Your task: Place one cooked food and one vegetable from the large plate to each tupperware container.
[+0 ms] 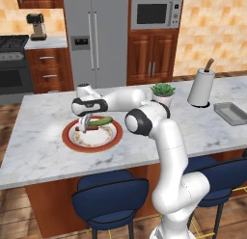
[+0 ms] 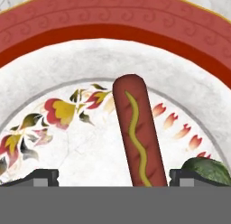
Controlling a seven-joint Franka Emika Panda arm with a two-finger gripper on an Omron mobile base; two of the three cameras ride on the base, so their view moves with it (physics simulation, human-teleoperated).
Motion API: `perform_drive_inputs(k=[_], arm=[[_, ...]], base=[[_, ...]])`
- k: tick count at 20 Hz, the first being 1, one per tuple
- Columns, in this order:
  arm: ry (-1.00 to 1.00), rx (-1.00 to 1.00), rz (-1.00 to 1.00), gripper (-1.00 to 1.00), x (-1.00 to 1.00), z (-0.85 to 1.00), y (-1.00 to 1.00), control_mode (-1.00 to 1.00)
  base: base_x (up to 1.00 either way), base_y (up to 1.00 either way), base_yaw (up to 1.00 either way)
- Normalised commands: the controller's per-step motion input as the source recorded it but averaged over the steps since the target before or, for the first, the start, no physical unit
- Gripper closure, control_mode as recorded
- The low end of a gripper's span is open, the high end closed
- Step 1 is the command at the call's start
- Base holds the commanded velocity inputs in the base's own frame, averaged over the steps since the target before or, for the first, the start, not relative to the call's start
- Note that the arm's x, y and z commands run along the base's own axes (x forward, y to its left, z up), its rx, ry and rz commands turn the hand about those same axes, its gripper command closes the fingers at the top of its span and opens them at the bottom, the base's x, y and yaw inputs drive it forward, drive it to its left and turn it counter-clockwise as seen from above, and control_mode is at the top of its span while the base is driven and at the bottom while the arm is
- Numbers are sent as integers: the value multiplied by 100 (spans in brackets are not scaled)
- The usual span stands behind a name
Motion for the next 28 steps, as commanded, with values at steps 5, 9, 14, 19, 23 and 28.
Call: perform_drive_inputs(k=[5, 9, 14, 19, 23, 28], arm=[[-3, 0, 0, -100, 9, 0, 2, -100], [-7, -1, 2, -100, 7, 0, 10, -100], [-13, 0, 5, -100, 0, -1, 18, -100], [-3, -2, 7, -100, 0, -20, 11, -100], [3, -8, 2, -100, 2, -20, 1, -100], [2, -5, 0, -100, 15, -2, 0, -100]], base=[[0, 0, 0], [0, 0, 0], [0, 0, 0], [0, 0, 0], [0, 0, 0], [0, 0, 0]])
